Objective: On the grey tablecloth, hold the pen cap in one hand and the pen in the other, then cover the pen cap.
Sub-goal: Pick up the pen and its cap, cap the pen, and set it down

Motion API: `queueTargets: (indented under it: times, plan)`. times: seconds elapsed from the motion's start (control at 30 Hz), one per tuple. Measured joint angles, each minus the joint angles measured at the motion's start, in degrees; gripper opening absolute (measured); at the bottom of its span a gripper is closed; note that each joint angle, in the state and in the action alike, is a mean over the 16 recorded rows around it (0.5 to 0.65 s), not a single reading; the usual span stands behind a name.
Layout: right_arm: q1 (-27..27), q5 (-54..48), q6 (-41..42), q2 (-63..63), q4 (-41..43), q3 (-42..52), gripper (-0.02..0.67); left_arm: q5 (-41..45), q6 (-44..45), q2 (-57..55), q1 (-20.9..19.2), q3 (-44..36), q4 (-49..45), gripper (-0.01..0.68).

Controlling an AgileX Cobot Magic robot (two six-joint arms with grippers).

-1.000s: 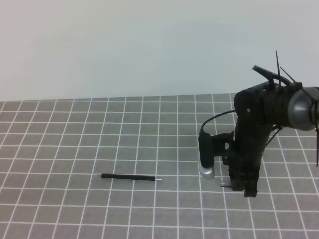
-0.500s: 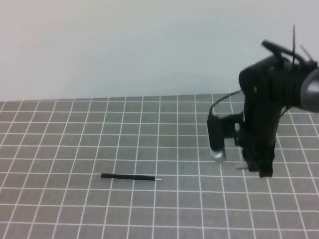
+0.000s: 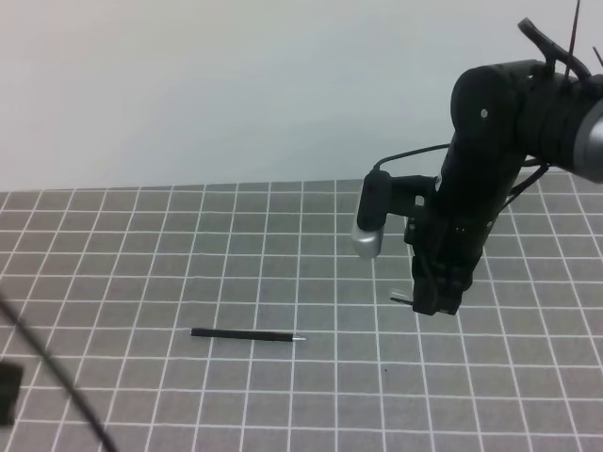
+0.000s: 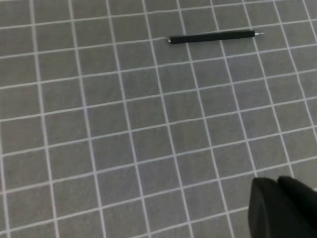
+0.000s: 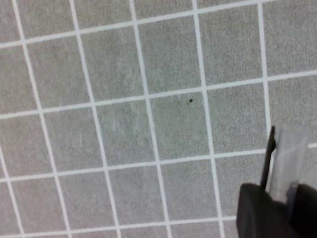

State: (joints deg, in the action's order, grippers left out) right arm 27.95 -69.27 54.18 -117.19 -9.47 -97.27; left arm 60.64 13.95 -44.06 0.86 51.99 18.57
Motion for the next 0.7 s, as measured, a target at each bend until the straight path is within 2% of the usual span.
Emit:
queueTargets:
  times: [0.13, 0.5, 0.6, 0.7]
  plan:
    - [0.0, -0.1, -0.1, 0.0, -0.5, 0.0, 0.094, 1.5, 5.4, -9.7, 0.0, 6.1, 2.4, 0.001]
    - [0.0, -0.1, -0.2, 0.0, 0.6, 0.0, 0.093, -1.6, 19.0, -33.0, 0.0, 21.7, 5.2, 0.008]
    - [-0.1, -0.1, -0.6, 0.0, 1.2, 0.0, 0.093, -1.9, 22.6, -37.8, 0.4, 25.1, 5.7, 0.033]
    - [-0.1, -0.1, -1.4, 0.0, 1.8, 0.0, 0.093, -1.7, 27.4, -41.6, 1.3, 27.6, 6.0, 0.087]
